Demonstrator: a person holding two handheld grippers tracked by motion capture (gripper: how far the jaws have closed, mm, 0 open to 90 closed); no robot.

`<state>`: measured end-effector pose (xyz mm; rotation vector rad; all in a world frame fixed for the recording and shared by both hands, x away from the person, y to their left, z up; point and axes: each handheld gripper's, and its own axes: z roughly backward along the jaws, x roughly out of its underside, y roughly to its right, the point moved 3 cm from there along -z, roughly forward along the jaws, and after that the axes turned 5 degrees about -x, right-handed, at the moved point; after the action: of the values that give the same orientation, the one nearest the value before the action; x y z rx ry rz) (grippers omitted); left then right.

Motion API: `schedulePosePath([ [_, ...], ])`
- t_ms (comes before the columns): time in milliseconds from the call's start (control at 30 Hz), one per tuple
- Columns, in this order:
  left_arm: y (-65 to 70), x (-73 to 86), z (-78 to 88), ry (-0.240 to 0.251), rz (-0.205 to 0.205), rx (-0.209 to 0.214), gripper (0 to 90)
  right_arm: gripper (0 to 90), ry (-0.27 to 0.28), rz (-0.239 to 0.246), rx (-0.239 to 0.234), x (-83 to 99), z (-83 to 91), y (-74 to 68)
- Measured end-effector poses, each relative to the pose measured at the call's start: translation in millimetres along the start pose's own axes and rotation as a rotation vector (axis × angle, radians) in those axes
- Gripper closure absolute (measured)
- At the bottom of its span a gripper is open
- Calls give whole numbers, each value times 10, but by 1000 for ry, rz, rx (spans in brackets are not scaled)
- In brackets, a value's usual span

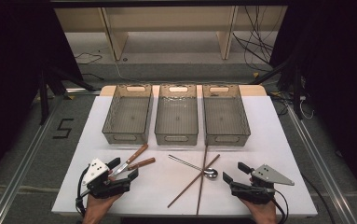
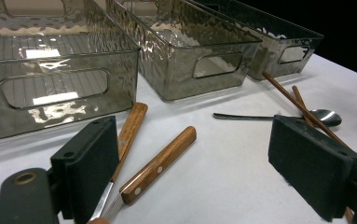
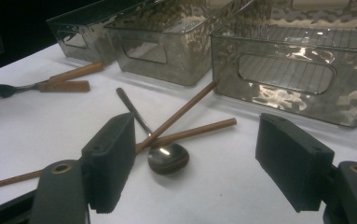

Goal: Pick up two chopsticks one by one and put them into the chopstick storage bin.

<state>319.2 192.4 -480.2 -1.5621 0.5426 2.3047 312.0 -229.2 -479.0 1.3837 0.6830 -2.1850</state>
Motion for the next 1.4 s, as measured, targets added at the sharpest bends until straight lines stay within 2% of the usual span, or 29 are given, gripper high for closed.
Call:
schedulePosePath([
  [133, -1, 1, 0, -1, -1, 0, 159, 295, -8, -15, -3, -5, -9, -13],
  [433, -2, 1, 1, -1, -1, -1, 159, 314, -47, -20, 33, -27, -38, -106],
  [667, -1, 3, 0, -4, -4, -2, 159, 333, -76, -25, 44, -42, -72, -257],
  [767, -2, 2, 0, -2, -2, -2, 158, 357, -124, -1, 36, -13, -152, -398],
  [800, -2, 2, -1, -2, -1, -2, 158, 357, -124, -1, 36, -13, -152, -398],
  [833, -1, 4, -2, -2, -2, -3, 159, 368, -154, 20, 38, 3, -201, -467],
  [900, 1, 3, -3, -3, -5, -3, 159, 381, -176, 41, 44, 16, -249, -522],
  [1167, 7, 3, -4, -4, -15, -2, 159, 430, -238, 34, 51, 56, -417, -665],
  [1267, 9, 4, -2, -4, -19, -3, 159, 443, -254, 37, 54, 70, -460, -683],
  [1400, 13, 4, -3, -5, -21, -3, 159, 468, -283, 14, 54, 90, -554, -682],
])
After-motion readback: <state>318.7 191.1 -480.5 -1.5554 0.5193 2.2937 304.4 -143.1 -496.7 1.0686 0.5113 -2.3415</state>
